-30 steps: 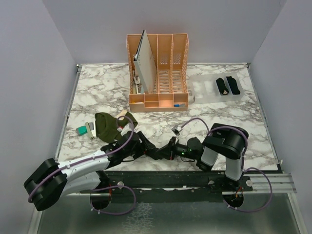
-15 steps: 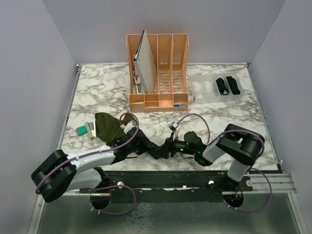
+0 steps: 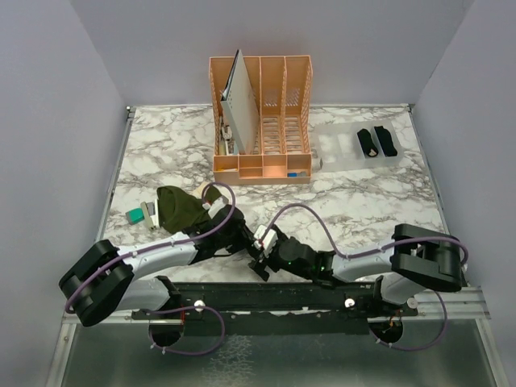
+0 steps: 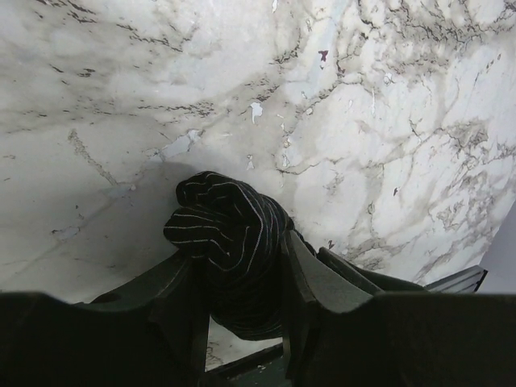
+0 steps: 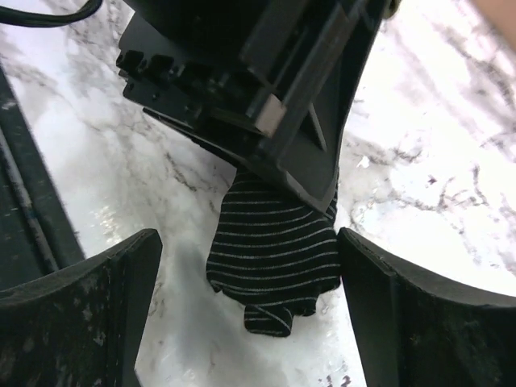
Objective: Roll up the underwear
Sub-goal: Roll the underwear to the corner of the board, then pick up the underwear from the corner of the board.
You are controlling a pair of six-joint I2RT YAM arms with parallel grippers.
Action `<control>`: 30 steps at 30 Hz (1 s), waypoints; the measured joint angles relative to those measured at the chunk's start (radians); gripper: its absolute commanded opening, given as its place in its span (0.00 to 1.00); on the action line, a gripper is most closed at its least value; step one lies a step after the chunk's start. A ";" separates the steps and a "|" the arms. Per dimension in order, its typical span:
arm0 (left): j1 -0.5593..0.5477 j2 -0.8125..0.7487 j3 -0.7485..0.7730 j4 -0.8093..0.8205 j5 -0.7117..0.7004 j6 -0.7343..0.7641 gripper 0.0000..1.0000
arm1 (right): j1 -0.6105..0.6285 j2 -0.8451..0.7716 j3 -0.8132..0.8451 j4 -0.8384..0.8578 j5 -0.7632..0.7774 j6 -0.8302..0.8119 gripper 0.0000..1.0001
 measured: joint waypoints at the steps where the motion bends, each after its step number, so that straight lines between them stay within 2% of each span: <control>1: 0.000 0.002 0.004 -0.005 0.000 -0.001 0.33 | 0.018 0.010 0.013 -0.009 0.040 -0.024 0.86; 7: 0.005 0.008 0.013 -0.019 0.007 -0.016 0.35 | 0.079 0.099 0.082 -0.016 0.203 -0.117 0.70; 13: 0.019 0.008 0.013 -0.024 0.025 -0.030 0.37 | 0.098 0.195 0.132 -0.026 0.290 -0.142 0.63; 18: 0.043 0.009 0.013 -0.026 0.056 -0.028 0.46 | 0.102 0.208 0.133 -0.022 0.296 -0.129 0.62; 24: 0.087 0.016 0.012 -0.052 0.106 -0.002 0.63 | 0.106 0.254 0.155 0.001 0.328 -0.063 0.42; 27: 0.110 0.013 0.014 -0.047 0.132 0.009 0.70 | 0.106 0.270 0.163 0.005 0.340 -0.013 0.25; 30: 0.141 0.001 0.016 -0.053 0.159 0.024 0.80 | 0.106 0.273 0.166 0.005 0.358 0.029 0.03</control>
